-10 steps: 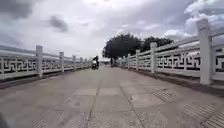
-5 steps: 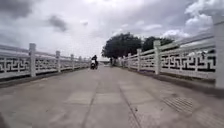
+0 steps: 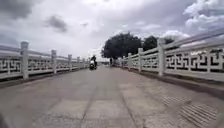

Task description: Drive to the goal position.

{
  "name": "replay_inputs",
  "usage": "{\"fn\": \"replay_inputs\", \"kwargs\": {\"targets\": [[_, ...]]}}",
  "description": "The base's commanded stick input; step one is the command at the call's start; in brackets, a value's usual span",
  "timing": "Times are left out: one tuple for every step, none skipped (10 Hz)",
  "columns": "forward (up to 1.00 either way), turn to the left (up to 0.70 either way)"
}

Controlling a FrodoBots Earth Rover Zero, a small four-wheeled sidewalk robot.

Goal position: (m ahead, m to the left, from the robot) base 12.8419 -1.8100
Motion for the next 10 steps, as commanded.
{"fn": "replay_inputs", "kwargs": {"targets": [[0.7, 0.0], [0.7, 0.0], [0.7, 0.0], [0.7, 0.0], [0.7, 0.0], [0.7, 0.0], [0.7, 0.0], [0.7, 0.0], [0.7, 0.0], [0.7, 0.0]]}}
